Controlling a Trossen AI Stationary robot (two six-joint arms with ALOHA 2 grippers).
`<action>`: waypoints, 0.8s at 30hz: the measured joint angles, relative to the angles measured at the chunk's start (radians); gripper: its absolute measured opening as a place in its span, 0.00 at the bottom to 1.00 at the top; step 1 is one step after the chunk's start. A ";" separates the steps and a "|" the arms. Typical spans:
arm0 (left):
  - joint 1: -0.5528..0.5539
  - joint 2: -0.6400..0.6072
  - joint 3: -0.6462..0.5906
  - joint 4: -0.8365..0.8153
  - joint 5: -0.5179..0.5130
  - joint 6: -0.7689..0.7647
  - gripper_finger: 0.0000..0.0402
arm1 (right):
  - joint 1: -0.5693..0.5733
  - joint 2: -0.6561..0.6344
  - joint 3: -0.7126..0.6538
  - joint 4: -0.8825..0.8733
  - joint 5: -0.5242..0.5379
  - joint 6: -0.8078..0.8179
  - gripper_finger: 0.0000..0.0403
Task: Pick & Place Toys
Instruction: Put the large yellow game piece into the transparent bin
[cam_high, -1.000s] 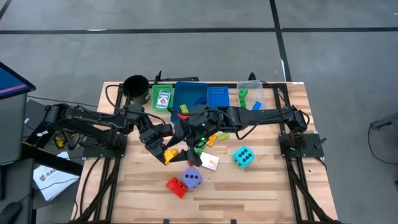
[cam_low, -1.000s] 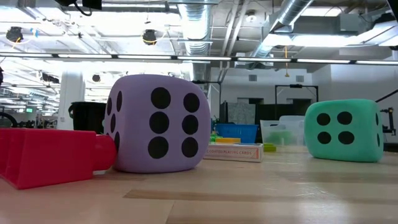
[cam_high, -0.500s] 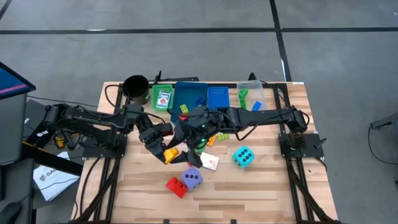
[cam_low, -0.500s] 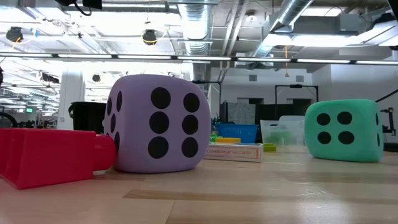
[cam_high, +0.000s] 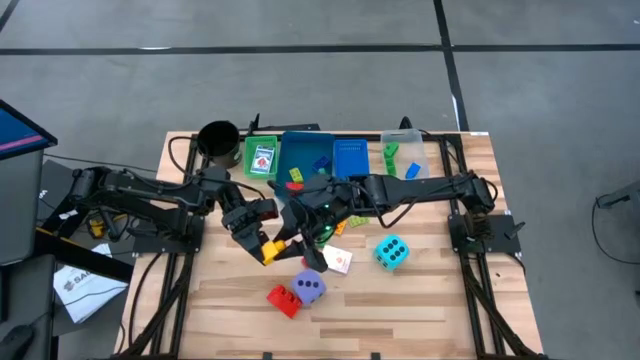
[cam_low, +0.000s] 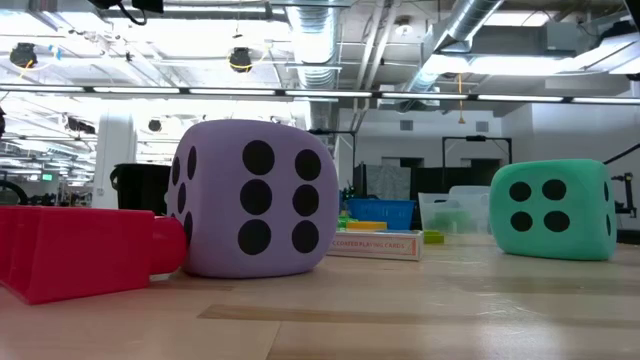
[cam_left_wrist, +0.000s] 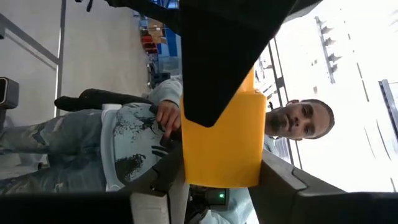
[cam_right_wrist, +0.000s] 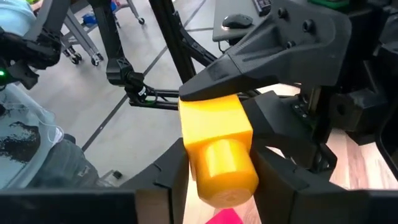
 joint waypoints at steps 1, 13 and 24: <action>0.000 0.000 0.000 -0.001 0.004 0.001 0.33 | 0.003 0.000 0.000 0.001 0.007 -0.004 0.32; 0.001 0.001 0.001 -0.008 -0.033 -0.014 0.47 | 0.005 0.002 -0.001 0.009 0.017 0.036 0.32; 0.001 -0.001 0.001 -0.007 0.045 -0.059 0.70 | 0.005 -0.007 -0.001 -0.016 0.013 0.041 0.32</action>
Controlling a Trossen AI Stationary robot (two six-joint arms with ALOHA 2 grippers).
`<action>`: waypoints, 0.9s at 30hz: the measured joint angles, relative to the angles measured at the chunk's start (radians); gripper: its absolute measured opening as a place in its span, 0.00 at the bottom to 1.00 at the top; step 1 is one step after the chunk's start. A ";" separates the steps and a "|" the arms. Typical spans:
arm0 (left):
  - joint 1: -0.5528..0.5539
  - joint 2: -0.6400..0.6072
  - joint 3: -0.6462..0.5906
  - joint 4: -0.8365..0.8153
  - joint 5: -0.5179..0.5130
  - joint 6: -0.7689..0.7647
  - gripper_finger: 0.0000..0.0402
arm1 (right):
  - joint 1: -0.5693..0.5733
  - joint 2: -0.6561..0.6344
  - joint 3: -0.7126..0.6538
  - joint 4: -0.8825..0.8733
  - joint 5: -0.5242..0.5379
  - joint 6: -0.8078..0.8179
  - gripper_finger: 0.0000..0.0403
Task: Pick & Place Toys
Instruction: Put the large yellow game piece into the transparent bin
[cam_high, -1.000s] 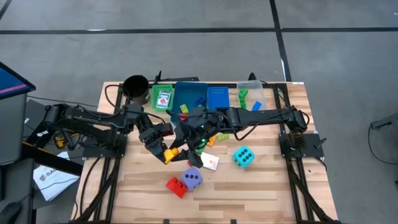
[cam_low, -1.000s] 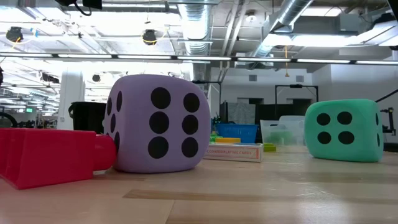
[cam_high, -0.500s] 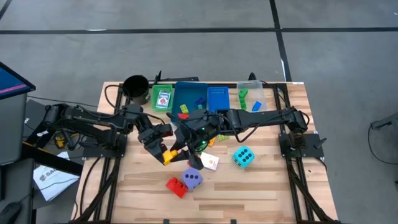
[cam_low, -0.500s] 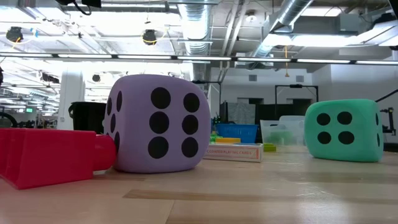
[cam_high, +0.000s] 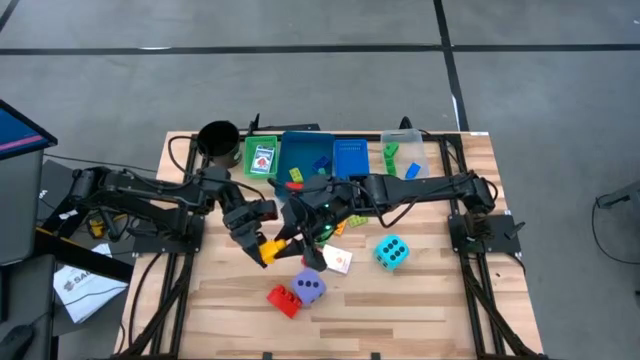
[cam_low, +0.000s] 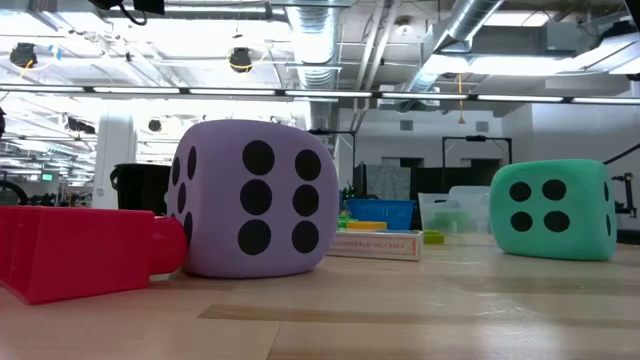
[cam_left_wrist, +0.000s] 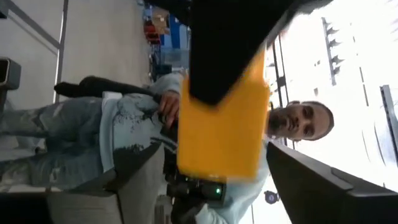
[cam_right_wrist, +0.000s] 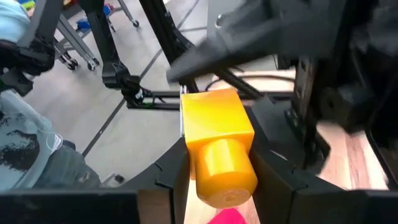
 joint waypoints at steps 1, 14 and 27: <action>0.000 0.000 0.000 0.000 0.015 0.000 0.71 | 0.000 -0.005 0.000 -0.009 0.000 0.000 0.32; 0.089 -0.026 -0.001 -0.001 0.180 0.008 0.75 | -0.011 -0.150 -0.001 -0.413 0.174 0.012 0.33; 0.336 -0.037 -0.001 0.001 0.186 0.199 0.75 | -0.027 -0.403 0.001 -0.823 0.628 0.206 0.34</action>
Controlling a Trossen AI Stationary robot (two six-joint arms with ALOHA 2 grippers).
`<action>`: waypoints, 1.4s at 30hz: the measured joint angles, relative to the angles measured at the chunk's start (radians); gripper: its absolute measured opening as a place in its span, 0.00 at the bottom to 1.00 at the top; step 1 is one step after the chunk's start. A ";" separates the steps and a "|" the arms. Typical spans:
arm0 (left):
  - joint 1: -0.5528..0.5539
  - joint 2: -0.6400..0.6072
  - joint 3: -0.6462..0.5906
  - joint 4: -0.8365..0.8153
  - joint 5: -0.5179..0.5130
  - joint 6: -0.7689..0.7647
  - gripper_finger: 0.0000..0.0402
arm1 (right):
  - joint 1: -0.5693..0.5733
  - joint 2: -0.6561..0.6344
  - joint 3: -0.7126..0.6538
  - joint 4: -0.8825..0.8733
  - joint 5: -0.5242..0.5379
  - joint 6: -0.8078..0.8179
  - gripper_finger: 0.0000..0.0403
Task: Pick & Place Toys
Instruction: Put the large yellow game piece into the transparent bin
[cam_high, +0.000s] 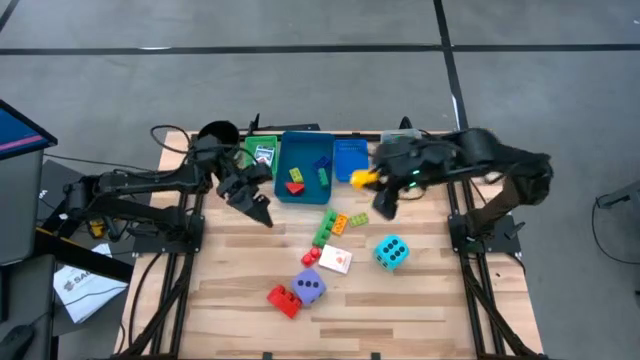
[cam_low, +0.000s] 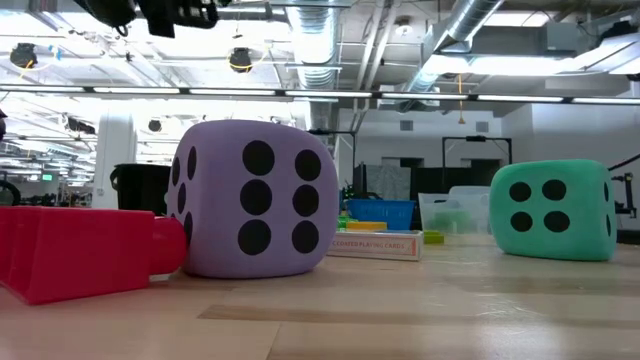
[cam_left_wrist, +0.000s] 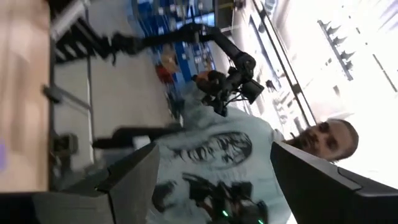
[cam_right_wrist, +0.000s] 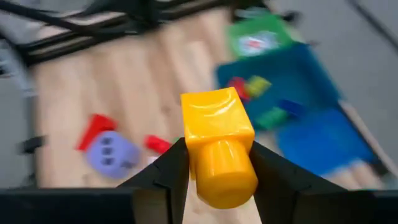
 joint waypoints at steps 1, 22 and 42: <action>0.016 0.000 0.000 0.001 0.001 0.024 0.75 | -0.001 -0.018 0.000 -0.040 0.034 0.021 0.34; 0.253 -0.001 0.000 0.389 -0.374 0.255 0.75 | -0.152 -0.412 -0.551 -0.148 0.361 0.536 0.35; 0.258 0.000 0.000 0.176 -0.829 0.577 0.75 | -0.697 -0.504 -1.207 0.553 -0.012 0.235 0.35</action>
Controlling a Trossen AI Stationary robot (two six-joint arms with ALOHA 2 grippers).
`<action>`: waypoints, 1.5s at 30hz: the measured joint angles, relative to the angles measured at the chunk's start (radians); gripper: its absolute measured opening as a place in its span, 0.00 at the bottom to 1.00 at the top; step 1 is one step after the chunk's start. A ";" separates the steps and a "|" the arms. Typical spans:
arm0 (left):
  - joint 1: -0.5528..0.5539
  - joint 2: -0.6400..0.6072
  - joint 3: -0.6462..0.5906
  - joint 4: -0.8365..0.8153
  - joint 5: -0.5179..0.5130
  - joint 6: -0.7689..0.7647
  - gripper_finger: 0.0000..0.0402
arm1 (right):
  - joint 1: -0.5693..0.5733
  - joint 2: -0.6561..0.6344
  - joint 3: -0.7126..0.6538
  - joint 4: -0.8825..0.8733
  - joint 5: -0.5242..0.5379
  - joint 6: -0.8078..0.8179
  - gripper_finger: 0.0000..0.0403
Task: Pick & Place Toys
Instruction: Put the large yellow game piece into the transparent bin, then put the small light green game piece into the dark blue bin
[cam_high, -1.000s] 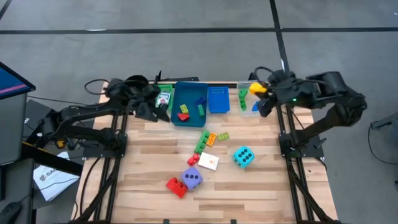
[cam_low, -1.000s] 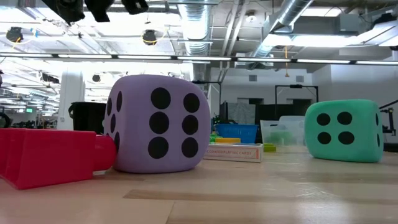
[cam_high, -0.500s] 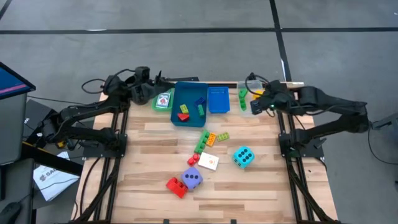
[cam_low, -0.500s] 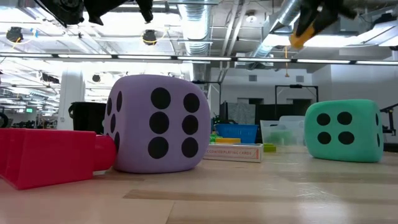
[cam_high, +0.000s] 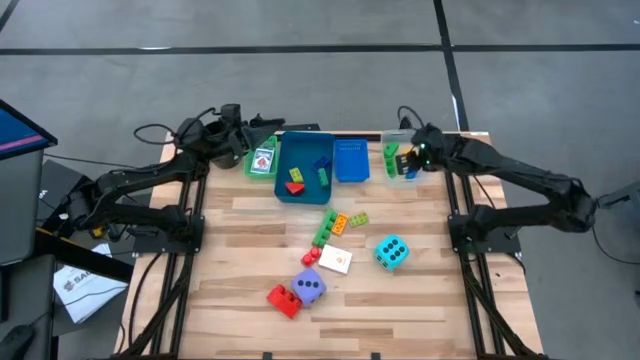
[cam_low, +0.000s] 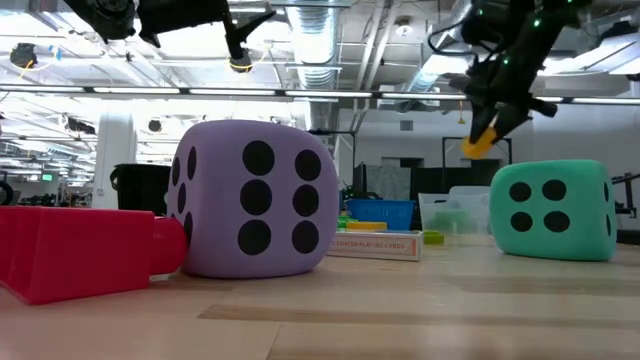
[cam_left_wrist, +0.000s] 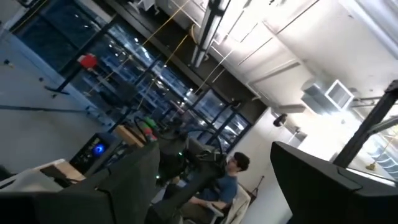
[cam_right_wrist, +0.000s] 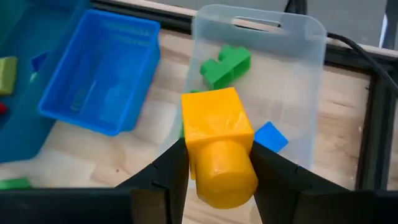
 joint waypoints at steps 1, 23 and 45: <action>0.000 0.000 0.000 -0.007 -0.001 0.000 0.75 | -0.028 0.000 -0.004 0.000 -0.014 -0.007 0.35; -0.012 0.000 0.000 -0.094 -0.088 0.123 0.75 | -0.219 -0.002 -0.049 0.063 -0.204 -0.141 0.72; -0.012 0.000 0.000 -0.167 0.200 0.122 0.75 | 0.374 -0.016 -0.047 0.272 -0.319 -0.232 0.76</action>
